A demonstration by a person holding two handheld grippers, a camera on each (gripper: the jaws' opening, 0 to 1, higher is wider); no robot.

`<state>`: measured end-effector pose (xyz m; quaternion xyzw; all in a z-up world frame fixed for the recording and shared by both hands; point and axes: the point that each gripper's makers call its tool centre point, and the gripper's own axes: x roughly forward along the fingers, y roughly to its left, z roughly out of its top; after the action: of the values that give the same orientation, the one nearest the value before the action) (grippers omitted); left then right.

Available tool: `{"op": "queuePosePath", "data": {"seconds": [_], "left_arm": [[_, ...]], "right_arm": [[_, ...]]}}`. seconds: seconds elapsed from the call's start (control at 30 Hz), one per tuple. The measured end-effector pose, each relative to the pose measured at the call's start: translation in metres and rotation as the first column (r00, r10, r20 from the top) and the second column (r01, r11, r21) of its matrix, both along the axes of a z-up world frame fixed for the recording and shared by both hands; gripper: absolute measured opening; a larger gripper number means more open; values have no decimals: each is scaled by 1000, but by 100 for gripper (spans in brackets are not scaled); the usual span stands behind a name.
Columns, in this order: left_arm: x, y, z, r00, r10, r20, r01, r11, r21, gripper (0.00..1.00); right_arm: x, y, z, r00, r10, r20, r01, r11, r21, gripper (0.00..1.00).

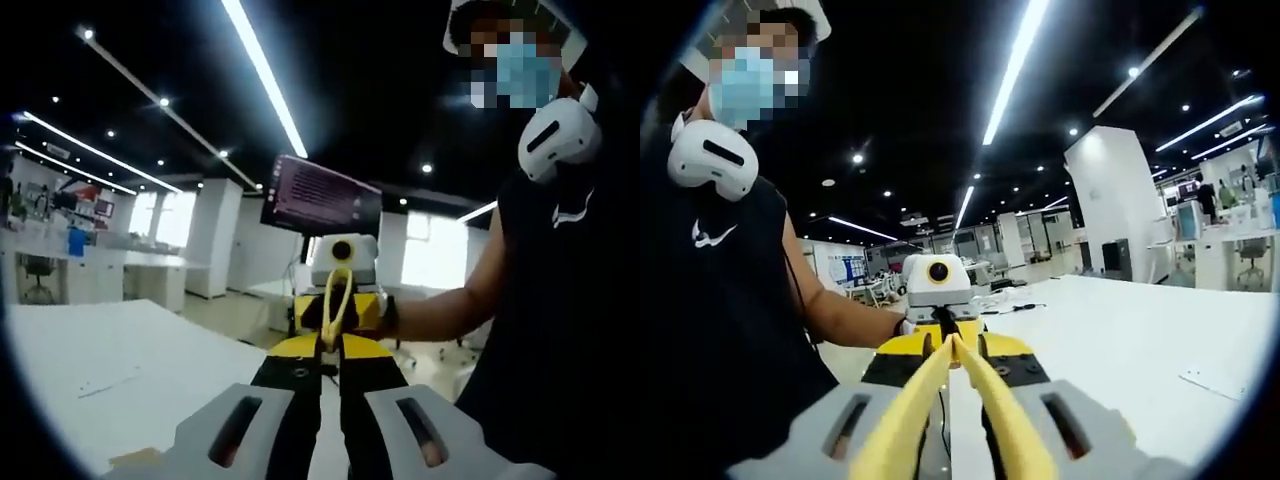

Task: Place the target food into the container with the food tongs after gripping and lifting it, then release it inside without dropping or visibly crushing the food.

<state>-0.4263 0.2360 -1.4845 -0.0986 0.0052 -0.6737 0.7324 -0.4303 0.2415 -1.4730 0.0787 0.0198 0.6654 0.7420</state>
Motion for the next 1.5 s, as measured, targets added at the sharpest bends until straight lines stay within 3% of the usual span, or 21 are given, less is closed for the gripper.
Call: {"op": "queuePosePath", "data": {"seconds": [0.17, 0.3, 0.57, 0.7, 0.87, 1.07, 1.17, 1.33, 1.5], "left_arm": [[-2, -2, -8, 1000, -8, -16, 9, 998, 54, 2], [-1, -4, -16, 1000, 4, -14, -3, 994, 107, 12], [7, 1, -11, 998, 55, 4, -56, 994, 95, 21], [3, 0, -8, 999, 44, -7, -43, 995, 93, 20], [-1, -7, -13, 999, 30, 43, -36, 990, 139, 21], [5, 4, -18, 996, 65, 54, -73, 987, 145, 26], [3, 9, -18, 998, 59, 29, -62, 989, 136, 23], [-3, 4, -10, 998, 37, 48, -42, 992, 117, 17], [-4, 3, -10, 999, 30, 45, -36, 991, 126, 18]], "right_arm": [[-3, 1, -8, 1000, 8, 4, -8, 999, -52, 17], [0, 0, -10, 1000, -10, 23, 11, 998, -63, 22], [6, -1, -9, 998, -43, 40, 45, 998, -53, 25], [2, 2, -10, 997, -17, 72, 22, 997, -70, 25], [-1, 9, -11, 998, -1, 68, 5, 998, -61, 25], [2, 4, -8, 997, -19, 70, 22, 999, -48, 25], [3, 1, -6, 998, -23, 63, 25, 999, -34, 25], [3, 0, -5, 998, -18, 52, 19, 1000, -17, 26], [0, 0, -3, 999, -11, 51, 11, 1000, -14, 26]]}}
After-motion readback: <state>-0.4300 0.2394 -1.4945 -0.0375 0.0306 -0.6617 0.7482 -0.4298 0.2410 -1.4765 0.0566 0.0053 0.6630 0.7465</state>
